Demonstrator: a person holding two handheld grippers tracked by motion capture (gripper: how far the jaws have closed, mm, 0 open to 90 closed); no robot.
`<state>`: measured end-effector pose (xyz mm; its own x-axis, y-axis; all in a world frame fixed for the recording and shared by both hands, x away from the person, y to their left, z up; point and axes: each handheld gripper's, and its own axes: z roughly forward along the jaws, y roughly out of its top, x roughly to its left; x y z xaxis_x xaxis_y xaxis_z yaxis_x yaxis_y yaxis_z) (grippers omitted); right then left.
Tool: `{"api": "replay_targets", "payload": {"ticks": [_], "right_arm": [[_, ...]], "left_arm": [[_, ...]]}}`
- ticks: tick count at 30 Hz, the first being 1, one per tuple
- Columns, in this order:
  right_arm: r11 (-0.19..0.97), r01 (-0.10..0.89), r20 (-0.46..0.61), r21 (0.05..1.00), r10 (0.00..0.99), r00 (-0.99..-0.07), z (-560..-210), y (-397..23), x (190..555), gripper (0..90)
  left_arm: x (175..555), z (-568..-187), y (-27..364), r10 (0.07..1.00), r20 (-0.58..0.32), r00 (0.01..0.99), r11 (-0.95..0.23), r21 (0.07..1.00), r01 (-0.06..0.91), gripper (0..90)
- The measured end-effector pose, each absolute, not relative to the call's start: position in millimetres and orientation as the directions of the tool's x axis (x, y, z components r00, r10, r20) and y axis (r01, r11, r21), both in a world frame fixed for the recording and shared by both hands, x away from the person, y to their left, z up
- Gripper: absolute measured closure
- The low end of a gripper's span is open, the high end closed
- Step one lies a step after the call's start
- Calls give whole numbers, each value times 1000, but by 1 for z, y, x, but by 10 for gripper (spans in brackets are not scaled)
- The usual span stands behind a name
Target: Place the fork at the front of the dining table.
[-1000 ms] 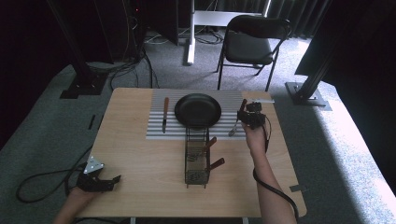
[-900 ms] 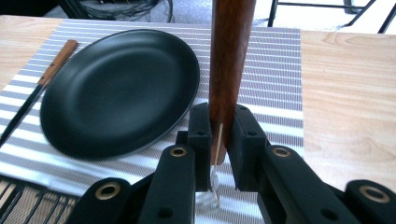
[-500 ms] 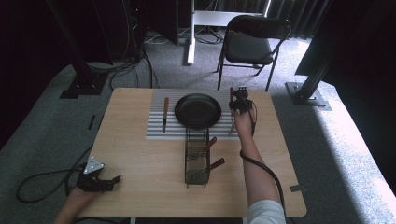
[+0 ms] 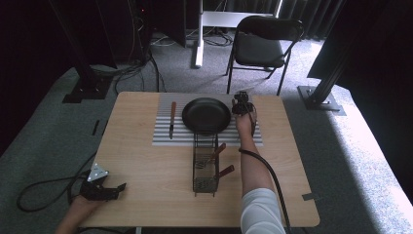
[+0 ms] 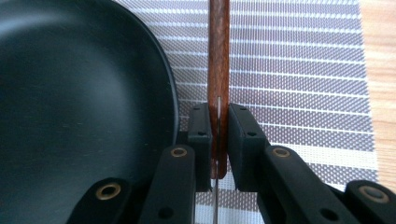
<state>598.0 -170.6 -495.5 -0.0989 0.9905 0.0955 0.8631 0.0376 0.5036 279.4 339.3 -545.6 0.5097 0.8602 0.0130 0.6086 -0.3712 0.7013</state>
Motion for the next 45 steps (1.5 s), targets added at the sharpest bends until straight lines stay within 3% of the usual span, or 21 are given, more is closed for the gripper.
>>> {"api": "replay_targets", "payload": {"ticks": [8,12,14,22,33,37,38,40,45], "right_arm": [[44,885,118,463,987,-111,-509,-170,602,788],[34,888,138,458,984,-109,-507,-174,600,687],[39,884,140,466,983,-117,-501,-177,596,682],[31,864,165,502,978,-131,-483,-192,565,642],[44,876,224,481,959,-171,-496,-198,526,628],[74,882,197,465,963,-185,-502,-194,528,652],[77,881,185,467,966,-182,-504,-194,529,759],[71,881,190,468,965,-179,-505,-195,530,823],[51,879,192,475,968,-160,-507,-202,530,851]], "left_arm": [[279,-546,339,860,13,510,-372,701,609,92],[279,-546,339,860,13,510,-371,701,609,92],[279,-546,339,860,13,510,-371,701,609,91],[279,-546,339,860,13,510,-371,701,609,92],[279,-546,339,860,13,510,-371,701,609,92],[279,-546,339,860,13,510,-371,701,609,92],[279,-546,339,860,13,510,-371,701,609,92],[279,-546,339,860,13,509,-371,701,609,92],[279,-546,339,860,13,510,-371,701,609,92]]}}
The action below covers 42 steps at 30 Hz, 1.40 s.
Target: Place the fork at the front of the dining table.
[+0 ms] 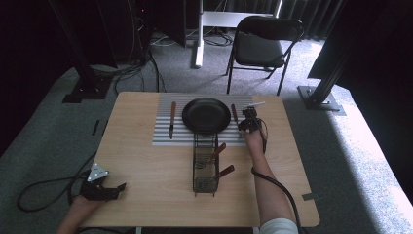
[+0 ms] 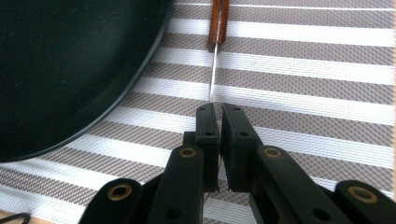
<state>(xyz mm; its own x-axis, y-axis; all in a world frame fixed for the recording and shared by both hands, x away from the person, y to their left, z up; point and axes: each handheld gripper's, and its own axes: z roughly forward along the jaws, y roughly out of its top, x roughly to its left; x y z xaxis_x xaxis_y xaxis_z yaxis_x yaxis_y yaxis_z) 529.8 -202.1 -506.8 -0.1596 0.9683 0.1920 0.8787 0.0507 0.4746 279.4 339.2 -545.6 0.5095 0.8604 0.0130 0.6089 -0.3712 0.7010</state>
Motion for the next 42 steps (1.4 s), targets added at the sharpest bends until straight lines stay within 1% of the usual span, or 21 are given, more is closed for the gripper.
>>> {"api": "replay_targets", "payload": {"ticks": [2,4,7,8,14,16,17,18,22,25,29,31,33,38,39,42], "right_arm": [[30,884,210,467,967,-144,-508,-207,529,836],[26,884,216,466,966,-142,-508,-210,527,779],[3,874,226,487,965,-129,-505,-216,522,736],[-4,872,231,490,965,-126,-504,-218,520,734],[-40,862,285,506,950,-124,-502,-231,506,616],[-45,865,301,499,946,-125,-503,-233,503,616],[-45,865,301,499,946,-125,-503,-233,503,591],[-40,870,308,491,942,-131,-508,-236,495,550],[-69,873,384,484,913,-141,-516,-240,487,528],[-48,874,372,484,915,-155,-520,-236,483,519],[-31,873,382,486,906,-180,-522,-231,480,508],[-14,868,364,496,911,-193,-522,-227,479,502],[-10,866,377,500,903,-208,-522,-225,478,499],[19,863,370,505,898,-236,-522,-220,476,470],[18,862,372,507,897,-238,-522,-220,476,454],[32,845,348,534,902,-254,-521,-222,473,339]], "left_arm": [[279,-546,339,860,13,510,-371,701,609,92],[279,-546,339,860,13,510,-372,701,609,92],[279,-546,339,860,13,509,-371,701,609,92],[279,-546,339,860,13,510,-371,701,609,92],[279,-546,338,866,13,501,-364,702,612,92],[279,-546,338,866,13,501,-364,702,612,92],[279,-546,338,866,13,501,-364,702,612,92],[279,-546,338,866,13,500,-364,702,612,92],[279,-546,338,866,13,501,-364,702,612,92],[279,-546,338,866,13,501,-365,702,612,92],[279,-546,338,866,13,501,-364,702,612,92],[279,-546,338,866,13,501,-365,702,612,92],[279,-546,338,866,13,501,-365,702,612,92],[279,-546,338,865,13,501,-365,702,612,92],[279,-546,338,866,13,501,-365,702,612,92],[279,-546,338,866,13,501,-365,702,612,92]]}}
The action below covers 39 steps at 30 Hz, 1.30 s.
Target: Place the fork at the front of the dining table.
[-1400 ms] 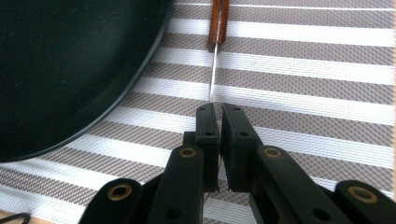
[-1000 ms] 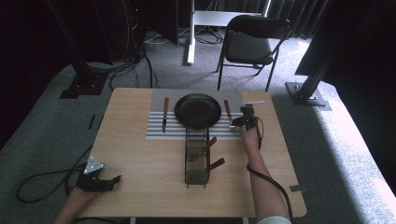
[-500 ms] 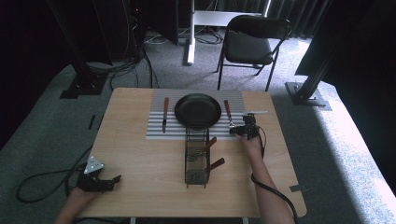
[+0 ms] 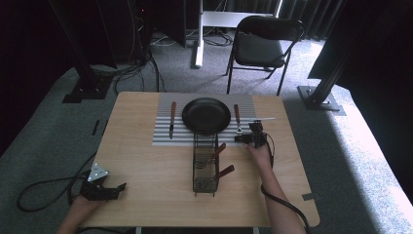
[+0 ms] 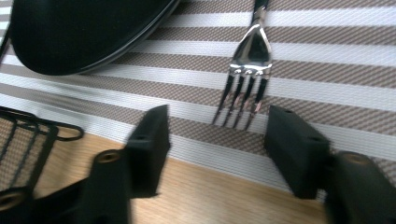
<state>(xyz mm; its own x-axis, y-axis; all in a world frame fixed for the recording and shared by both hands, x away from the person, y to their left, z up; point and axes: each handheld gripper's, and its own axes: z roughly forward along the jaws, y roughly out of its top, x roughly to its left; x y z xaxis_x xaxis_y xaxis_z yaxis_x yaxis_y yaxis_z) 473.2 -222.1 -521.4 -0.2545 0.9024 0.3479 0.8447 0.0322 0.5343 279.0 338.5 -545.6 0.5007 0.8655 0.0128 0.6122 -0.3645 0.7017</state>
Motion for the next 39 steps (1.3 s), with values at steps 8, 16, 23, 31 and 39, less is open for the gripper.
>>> {"api": "replay_targets", "payload": {"ticks": [8,16,23,31,39], "right_arm": [[98,777,281,622,898,-338,-524,-227,460,141],[86,728,243,680,910,-335,-525,-234,445,137],[81,710,193,699,935,-297,-524,-242,432,129],[107,694,168,712,934,-316,-524,-244,422,126],[94,688,161,720,941,-297,-524,-250,406,125]], "left_arm": [[279,-546,338,866,13,501,-364,702,612,92],[279,-546,338,866,13,501,-365,702,612,92],[279,-546,338,866,13,501,-365,702,612,92],[279,-546,339,866,12,501,-364,702,612,92],[279,-546,339,865,13,501,-365,701,612,92]]}}
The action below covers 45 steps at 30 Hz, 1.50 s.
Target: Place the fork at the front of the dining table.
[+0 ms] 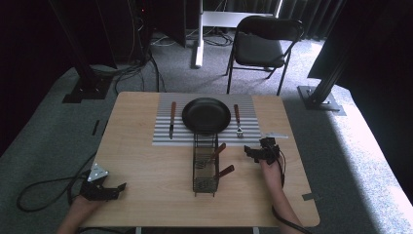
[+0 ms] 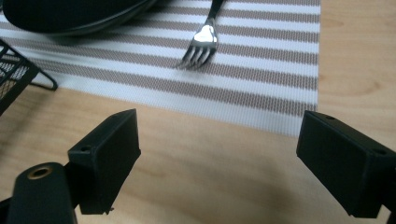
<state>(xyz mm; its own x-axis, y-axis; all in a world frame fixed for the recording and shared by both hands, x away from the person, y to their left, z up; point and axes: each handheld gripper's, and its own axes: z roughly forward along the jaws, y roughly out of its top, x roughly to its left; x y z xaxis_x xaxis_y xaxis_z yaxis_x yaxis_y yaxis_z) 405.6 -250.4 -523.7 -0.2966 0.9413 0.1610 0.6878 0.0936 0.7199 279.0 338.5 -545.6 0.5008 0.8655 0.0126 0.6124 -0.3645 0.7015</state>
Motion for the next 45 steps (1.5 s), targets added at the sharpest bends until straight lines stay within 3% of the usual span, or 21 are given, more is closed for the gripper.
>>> {"api": "replay_targets", "payload": {"ticks": [28,45], "right_arm": [[70,661,70,747,981,-182,-542,-296,323,125],[59,688,23,723,994,-110,-550,-318,301,126]], "left_arm": [[279,-546,339,866,13,501,-364,702,612,92],[279,-546,338,866,13,501,-364,702,612,92]]}}
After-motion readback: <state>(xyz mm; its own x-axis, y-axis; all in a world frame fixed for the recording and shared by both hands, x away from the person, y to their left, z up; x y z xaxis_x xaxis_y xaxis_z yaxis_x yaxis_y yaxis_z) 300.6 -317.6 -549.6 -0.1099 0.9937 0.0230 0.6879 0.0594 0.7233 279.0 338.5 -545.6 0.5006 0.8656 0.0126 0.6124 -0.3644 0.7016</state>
